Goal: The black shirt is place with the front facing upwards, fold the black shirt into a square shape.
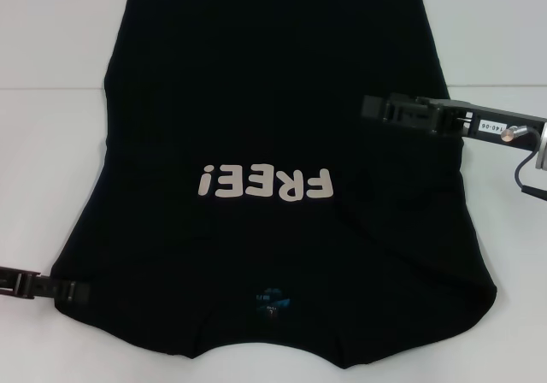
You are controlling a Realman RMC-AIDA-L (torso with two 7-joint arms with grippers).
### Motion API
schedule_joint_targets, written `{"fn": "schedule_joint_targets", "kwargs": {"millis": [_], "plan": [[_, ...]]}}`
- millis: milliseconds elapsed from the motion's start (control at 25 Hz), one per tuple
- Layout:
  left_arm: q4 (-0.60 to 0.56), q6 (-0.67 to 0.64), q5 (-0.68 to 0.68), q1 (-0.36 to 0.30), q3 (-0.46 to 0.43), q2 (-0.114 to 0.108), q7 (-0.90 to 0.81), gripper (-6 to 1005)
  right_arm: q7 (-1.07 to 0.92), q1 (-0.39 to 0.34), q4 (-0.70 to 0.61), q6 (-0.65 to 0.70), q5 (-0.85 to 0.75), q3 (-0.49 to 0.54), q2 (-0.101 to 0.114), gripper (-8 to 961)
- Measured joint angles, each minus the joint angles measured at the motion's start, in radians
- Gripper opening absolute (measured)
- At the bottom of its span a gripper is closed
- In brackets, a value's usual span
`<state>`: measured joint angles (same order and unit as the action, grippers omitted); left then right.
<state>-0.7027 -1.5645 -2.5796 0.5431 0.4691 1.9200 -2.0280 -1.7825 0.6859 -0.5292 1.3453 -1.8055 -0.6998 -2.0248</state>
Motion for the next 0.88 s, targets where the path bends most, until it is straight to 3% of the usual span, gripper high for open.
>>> {"fn": "schedule_joint_targets", "kwargs": {"millis": [240, 400, 720, 880], "plan": [[-0.005, 0.036, -0.010, 0.006, 0.000, 0.000, -0.011, 776, 0.000, 0.000, 0.000, 0.005, 0.001, 0.002, 0.000, 946], [-0.030, 0.044, -0.015, 0.009, 0.005, 0.014, -0.010, 721, 0.000, 0.000, 0.000, 0.009, 0.008, 0.002, 0.000, 946], [-0.043, 0.080, -0.036, 0.010, 0.042, 0.020, -0.040, 500, 0.000, 0.000, 0.000, 0.012, 0.012, 0.002, 0.000, 947], [-0.045, 0.090, -0.040, 0.015, 0.043, 0.021, -0.047, 312, 0.000, 0.000, 0.000, 0.012, 0.012, 0.002, 0.000, 946]]}}
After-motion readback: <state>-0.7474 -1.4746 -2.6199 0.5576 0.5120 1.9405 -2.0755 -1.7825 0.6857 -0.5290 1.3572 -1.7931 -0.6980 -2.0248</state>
